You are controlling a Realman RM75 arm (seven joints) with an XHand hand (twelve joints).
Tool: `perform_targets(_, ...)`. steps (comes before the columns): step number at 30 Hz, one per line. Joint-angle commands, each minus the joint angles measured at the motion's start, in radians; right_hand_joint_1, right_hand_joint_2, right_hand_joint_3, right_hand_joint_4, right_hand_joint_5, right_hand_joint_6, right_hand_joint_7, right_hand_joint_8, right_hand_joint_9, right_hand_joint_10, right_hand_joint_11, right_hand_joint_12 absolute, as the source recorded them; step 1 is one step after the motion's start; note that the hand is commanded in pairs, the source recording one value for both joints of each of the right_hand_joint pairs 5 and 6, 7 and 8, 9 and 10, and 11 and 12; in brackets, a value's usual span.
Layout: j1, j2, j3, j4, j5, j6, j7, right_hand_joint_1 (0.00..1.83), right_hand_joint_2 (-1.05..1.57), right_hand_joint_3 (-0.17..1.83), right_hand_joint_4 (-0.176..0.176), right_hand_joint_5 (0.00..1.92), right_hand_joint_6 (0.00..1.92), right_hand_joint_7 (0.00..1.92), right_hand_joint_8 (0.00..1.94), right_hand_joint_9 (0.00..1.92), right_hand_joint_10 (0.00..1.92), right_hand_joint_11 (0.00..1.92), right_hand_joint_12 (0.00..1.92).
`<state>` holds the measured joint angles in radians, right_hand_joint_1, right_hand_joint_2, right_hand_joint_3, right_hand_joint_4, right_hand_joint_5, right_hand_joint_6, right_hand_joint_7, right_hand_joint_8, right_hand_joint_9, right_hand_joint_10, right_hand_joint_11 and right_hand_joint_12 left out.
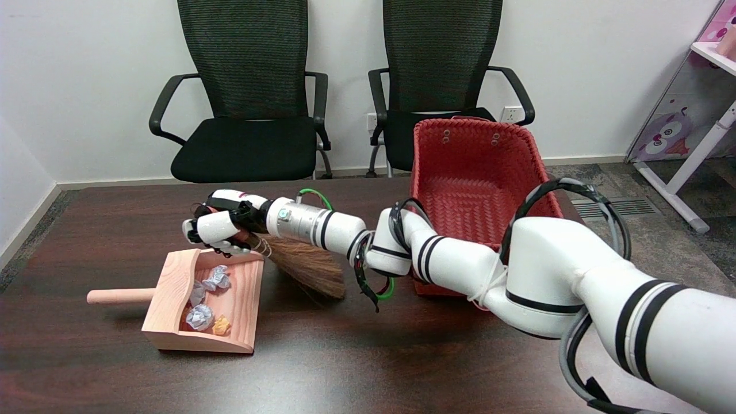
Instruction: Sweep the paper ball into the dustpan.
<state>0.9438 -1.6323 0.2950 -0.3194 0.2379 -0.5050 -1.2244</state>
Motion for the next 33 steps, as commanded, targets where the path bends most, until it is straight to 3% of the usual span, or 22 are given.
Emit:
perform_targets(1,-0.047,0.058,0.001,-0.138,0.221,-0.027,0.087,0.87,1.03,1.63,0.002,1.92,1.92,1.92,1.92,1.92,1.92,1.92,1.92)
perform_targets(14,-0.102,0.068,0.029,-0.183,0.619,-0.260,0.114,0.87,1.05,1.61,0.001,1.92,1.92,1.92,1.92,1.92,1.92,1.92,1.92)
perform_targets(22,-0.148,0.081,0.067,-0.249,0.829,-0.557,0.380,0.88,1.00,1.64,0.001,1.92,1.92,1.92,1.92,1.92,1.92,1.92,1.92)
perform_targets(33,-0.188,0.172,0.112,-0.437,0.848,-0.752,0.357,0.87,0.98,1.63,-0.001,1.92,1.92,1.92,1.92,1.92,1.92,1.92,1.92)
